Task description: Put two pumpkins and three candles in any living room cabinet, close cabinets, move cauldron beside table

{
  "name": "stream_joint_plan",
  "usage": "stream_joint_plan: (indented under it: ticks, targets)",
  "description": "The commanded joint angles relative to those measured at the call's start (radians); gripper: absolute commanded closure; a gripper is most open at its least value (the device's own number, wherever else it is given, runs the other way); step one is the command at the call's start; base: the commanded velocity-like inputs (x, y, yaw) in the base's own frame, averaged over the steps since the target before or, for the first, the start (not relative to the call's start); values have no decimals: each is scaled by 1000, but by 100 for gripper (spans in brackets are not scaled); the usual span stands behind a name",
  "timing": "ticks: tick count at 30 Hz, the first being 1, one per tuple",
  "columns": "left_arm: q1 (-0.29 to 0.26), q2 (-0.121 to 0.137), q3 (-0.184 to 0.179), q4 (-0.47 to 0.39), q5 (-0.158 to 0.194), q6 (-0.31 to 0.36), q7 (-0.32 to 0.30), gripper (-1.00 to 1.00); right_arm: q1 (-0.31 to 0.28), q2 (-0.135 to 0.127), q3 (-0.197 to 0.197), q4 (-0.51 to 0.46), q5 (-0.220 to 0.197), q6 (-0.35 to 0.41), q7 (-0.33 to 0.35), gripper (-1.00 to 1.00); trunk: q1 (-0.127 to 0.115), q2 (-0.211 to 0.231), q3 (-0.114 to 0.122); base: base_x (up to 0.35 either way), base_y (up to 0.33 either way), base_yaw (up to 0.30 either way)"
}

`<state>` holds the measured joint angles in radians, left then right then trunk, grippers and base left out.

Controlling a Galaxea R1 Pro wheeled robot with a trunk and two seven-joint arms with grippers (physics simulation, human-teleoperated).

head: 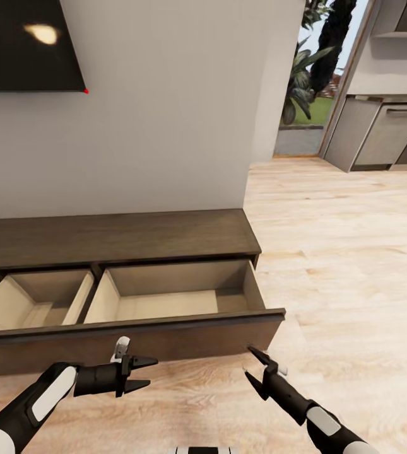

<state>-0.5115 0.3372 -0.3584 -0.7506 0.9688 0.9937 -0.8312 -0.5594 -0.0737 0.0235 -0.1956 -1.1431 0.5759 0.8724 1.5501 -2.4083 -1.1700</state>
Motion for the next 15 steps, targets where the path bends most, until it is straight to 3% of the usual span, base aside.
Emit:
stream_joint_plan:
  ticks: [1, 3, 5, 8, 15]
  targets:
    - [-1, 1, -4, 0, 2, 3, -2, -100, 0, -12, 5, 6, 28, 8, 2, -100, -4, 7, 2, 0, 0, 0]
    - [-1, 0, -5, 1, 1, 3, -1, -100, 0, -35, 7, 23, 86, 6, 8, -100, -12, 21, 9, 0, 0, 0]
    - [-1, 0, -6, 3, 1, 3, 0, -100, 0, -44, 8, 47, 112, 4, 12, -100, -19, 35, 15, 0, 0, 0]
    - [-1, 0, -13, 6, 1, 3, 2, -100, 0, -52, 7, 84, 133, 2, 16, -100, -31, 56, 24, 0, 0, 0]
    - [-1, -4, -22, 8, -3, 3, 6, -100, 0, -63, 7, 106, 139, 0, 8, -100, -58, 105, 46, 0, 0, 0]
